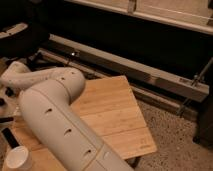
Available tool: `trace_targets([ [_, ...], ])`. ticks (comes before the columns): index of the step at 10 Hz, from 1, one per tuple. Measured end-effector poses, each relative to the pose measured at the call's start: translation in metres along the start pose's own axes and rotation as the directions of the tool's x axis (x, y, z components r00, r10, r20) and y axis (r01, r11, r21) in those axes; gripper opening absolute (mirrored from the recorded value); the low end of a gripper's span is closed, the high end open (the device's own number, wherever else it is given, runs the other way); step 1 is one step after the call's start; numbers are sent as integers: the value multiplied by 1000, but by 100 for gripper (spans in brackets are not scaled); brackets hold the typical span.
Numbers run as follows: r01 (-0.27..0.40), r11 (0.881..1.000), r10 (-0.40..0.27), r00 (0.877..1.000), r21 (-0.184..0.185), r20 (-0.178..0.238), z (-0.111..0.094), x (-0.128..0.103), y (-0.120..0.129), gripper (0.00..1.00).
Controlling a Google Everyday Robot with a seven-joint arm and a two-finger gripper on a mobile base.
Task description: Pick up the ceramic bowl
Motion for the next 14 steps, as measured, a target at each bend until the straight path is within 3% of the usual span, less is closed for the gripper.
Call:
trace_targets([
  [1, -29, 1000, 29, 1000, -11, 2, -5, -3, -12, 65],
  [3, -24, 999, 25, 1000, -28, 3, -7, -2, -3, 65],
  [6, -26, 999, 26, 1000, -23, 1, -4, -1, -7, 65],
  [10, -39, 996, 44, 997, -74, 65, 34, -9, -15, 65],
  [12, -41, 997, 48, 994, -72, 98, 39, -10, -36, 64],
  [14, -44, 996, 51, 994, -84, 95, 47, -4, -46, 50],
])
